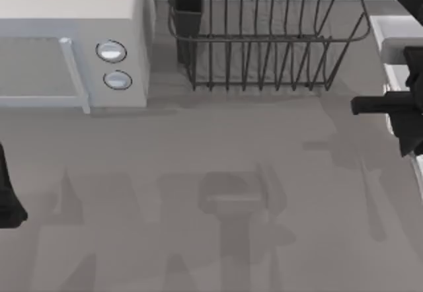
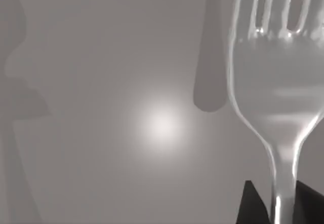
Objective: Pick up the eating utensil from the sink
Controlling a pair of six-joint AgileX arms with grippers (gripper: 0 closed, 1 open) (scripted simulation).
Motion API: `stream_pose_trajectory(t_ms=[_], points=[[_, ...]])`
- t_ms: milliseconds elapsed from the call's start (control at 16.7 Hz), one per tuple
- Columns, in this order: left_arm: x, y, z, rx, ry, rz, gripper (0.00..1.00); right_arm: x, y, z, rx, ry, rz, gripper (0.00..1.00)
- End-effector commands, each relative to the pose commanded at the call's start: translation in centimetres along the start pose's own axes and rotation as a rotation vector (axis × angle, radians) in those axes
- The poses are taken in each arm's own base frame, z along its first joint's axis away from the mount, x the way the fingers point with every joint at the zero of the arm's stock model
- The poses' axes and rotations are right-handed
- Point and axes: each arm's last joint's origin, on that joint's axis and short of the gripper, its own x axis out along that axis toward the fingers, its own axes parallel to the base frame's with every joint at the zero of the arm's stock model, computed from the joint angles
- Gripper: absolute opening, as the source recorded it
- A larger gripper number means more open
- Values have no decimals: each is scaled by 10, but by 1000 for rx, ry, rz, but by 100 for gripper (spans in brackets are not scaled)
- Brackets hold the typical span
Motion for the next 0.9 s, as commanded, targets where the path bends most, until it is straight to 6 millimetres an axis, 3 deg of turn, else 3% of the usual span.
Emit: stream_pose_trajectory(t_ms=[540,660,900], points=[[0,0,0,0,0,0,100,94,1,1,-4,-10,2,0],[0,0,0,0,0,0,100,105,0,-2,-4,-2,-2,0],[0,0,0,0,0,0,100,105,0,-2,-4,-1,-2,0]])
